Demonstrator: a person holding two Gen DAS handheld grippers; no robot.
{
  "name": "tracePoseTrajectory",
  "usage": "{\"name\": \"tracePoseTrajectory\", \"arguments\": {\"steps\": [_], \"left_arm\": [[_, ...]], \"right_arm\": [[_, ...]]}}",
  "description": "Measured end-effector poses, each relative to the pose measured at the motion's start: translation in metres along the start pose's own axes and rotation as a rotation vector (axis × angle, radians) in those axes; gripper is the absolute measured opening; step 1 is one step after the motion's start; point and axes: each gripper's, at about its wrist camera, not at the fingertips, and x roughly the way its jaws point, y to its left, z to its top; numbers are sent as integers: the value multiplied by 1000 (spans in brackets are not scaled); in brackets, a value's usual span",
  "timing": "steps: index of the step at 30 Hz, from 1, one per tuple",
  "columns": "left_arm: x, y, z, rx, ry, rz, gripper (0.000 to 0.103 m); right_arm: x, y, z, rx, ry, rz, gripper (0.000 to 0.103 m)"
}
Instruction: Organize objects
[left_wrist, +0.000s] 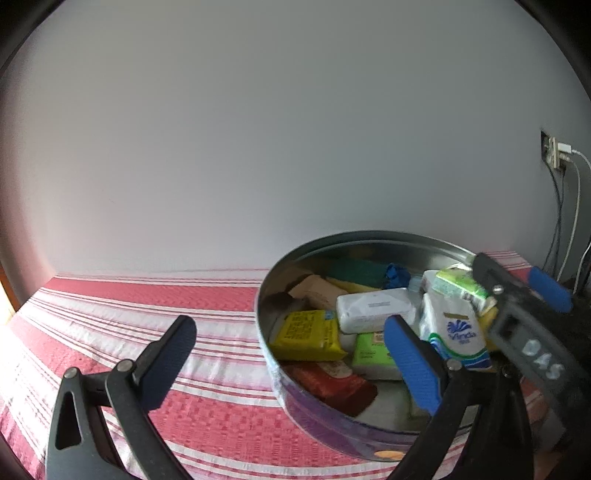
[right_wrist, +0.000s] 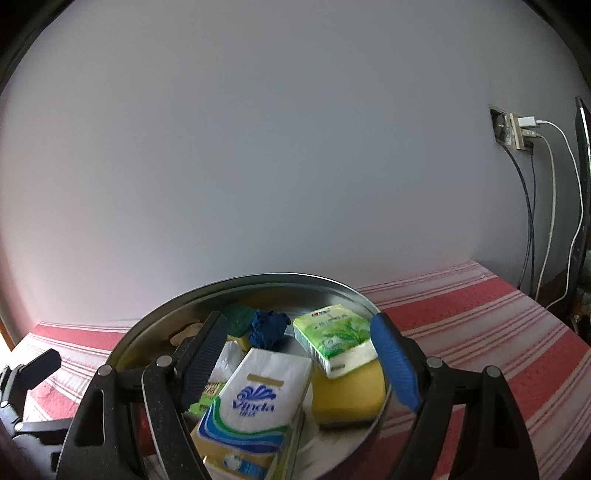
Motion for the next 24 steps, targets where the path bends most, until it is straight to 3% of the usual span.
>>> {"name": "tracePoseTrajectory", "arguments": {"steps": [6, 16, 24], "left_arm": [[-17, 5, -6, 3, -43, 28, 103], [-39, 21, -17, -21, -52, -36, 103], [-37, 10, -27, 9, -62, -37, 103]], "right_arm": [[-21, -3, -5, 5, -22, -20, 82], [-55, -11, -16, 25, -58, -38, 82], [-88, -7, -24, 19, -113, -56, 82]]}}
